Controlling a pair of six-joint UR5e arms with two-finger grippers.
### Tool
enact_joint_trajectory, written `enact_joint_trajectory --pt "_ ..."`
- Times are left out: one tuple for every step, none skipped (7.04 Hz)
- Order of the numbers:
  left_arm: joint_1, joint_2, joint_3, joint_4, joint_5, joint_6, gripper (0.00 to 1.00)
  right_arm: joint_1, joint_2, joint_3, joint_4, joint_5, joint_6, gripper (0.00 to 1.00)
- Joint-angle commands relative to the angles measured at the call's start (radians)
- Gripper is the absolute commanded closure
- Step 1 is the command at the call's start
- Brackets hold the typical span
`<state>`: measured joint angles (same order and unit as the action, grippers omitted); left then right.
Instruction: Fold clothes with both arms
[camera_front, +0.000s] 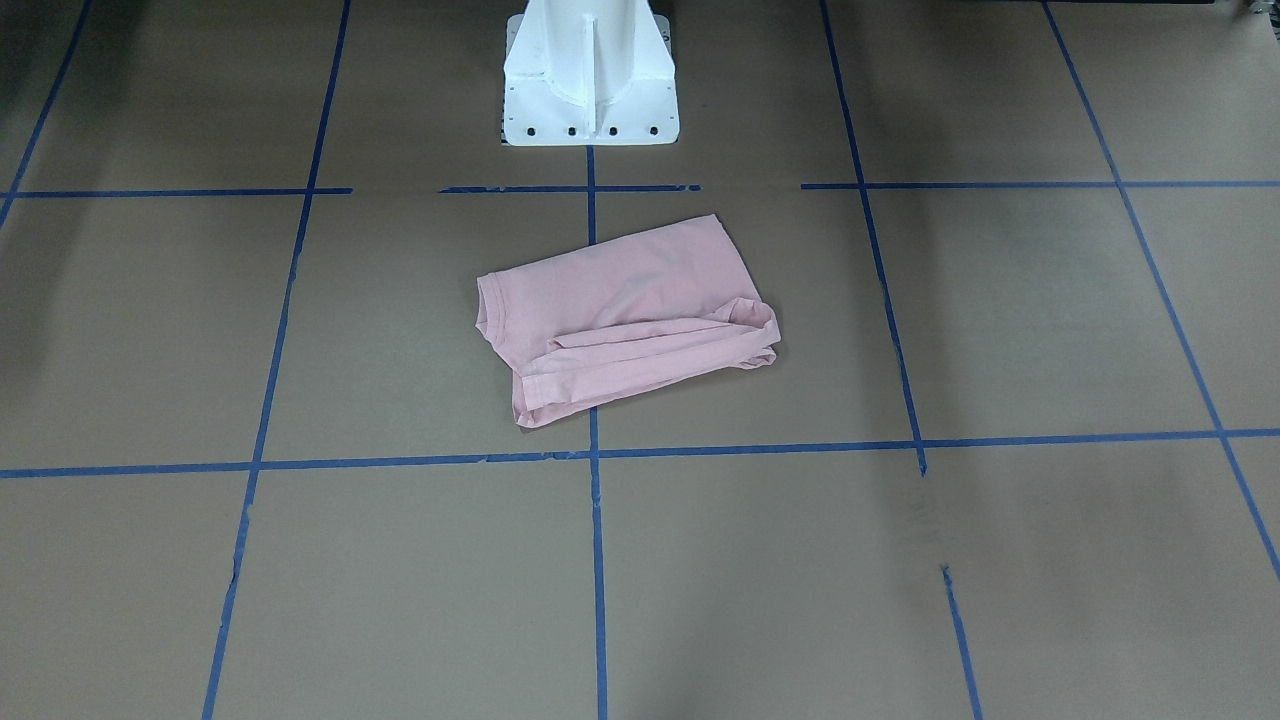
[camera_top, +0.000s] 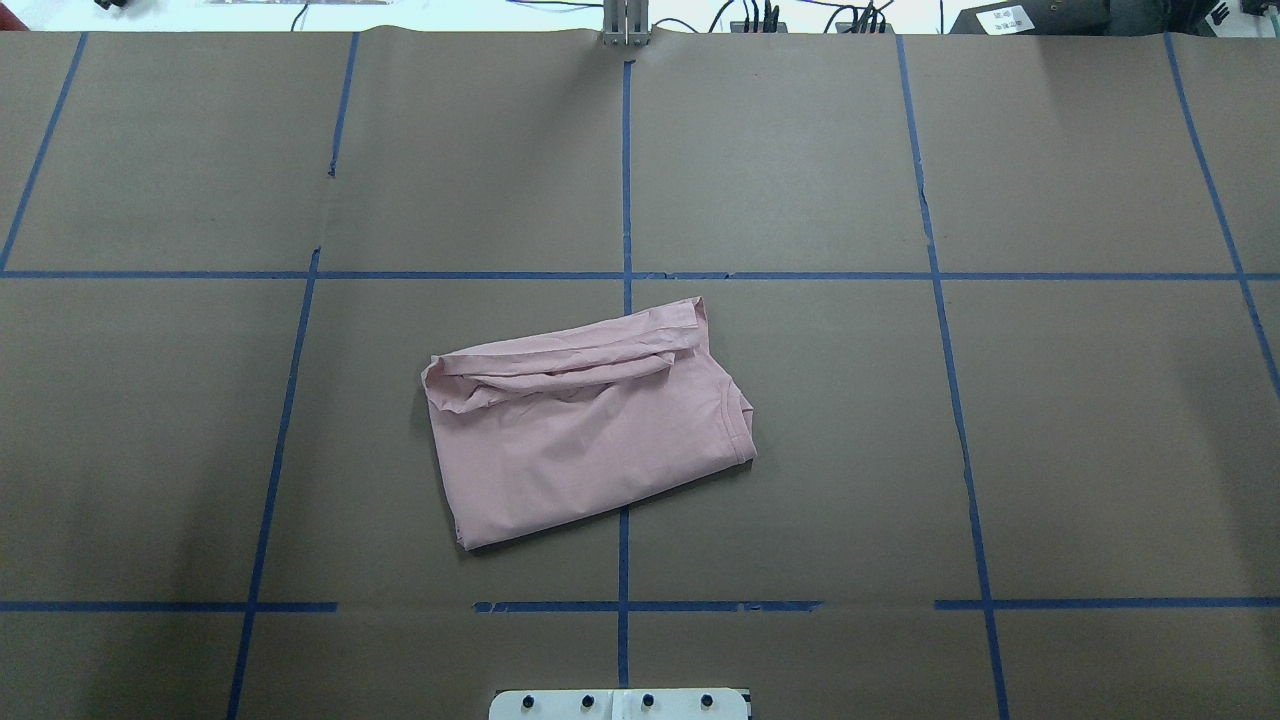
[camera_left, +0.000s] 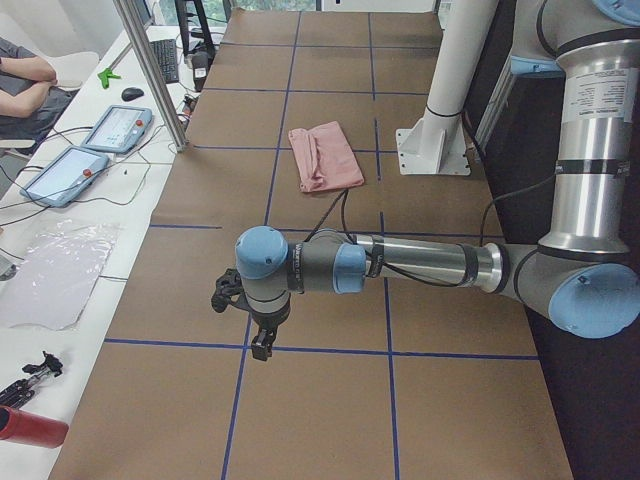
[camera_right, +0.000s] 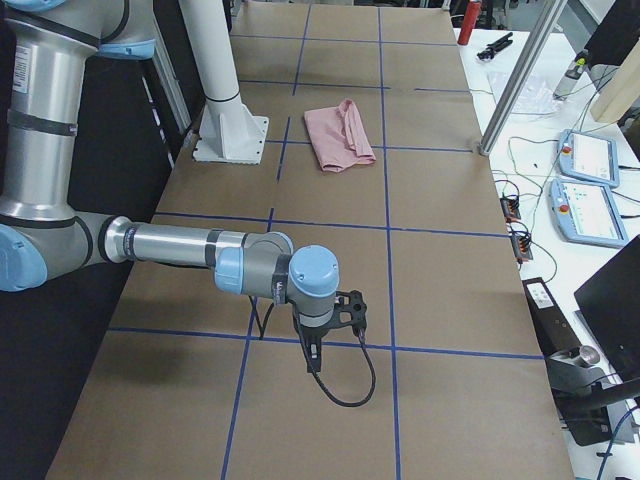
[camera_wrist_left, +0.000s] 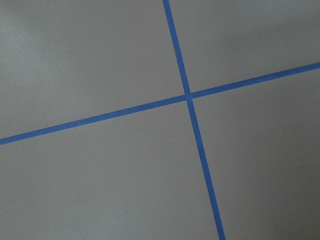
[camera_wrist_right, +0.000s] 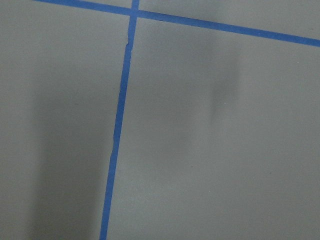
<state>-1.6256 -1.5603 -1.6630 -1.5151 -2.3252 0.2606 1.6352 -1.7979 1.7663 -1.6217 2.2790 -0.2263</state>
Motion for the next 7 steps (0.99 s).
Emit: enact_joint_trajectory --pt "0.001 -0.001 -0.001 -0.002 -0.002 0.0 0.0 0.0 0.0 -0.002 0.0 0.001 0.001 0.0" --pt "0.001 -0.001 -0.001 -0.002 -0.002 0.0 0.0 0.0 0.0 -0.005 0.0 0.001 0.002 0.0" --pt "0.003 -0.001 0.0 0.0 -0.002 0.0 0.0 0.0 0.0 -0.008 0.0 0.001 0.001 0.0" --pt "0.003 -0.001 -0.001 -0.002 -0.002 0.0 0.0 0.0 -0.001 -0.008 0.0 0.001 -0.001 0.0" --pt "0.003 -0.003 -0.001 -0.002 -0.002 0.0 0.0 0.0 -0.009 -0.01 0.0 0.001 -0.005 0.0" --pt "0.003 -0.003 -0.001 -0.002 -0.002 -0.001 0.0 0.0 -0.009 -0.01 0.0 0.001 -0.005 0.0" --pt "0.003 -0.003 -0.004 0.0 -0.002 0.0 0.0 0.0 -0.009 -0.013 0.0 0.001 -0.005 0.0"
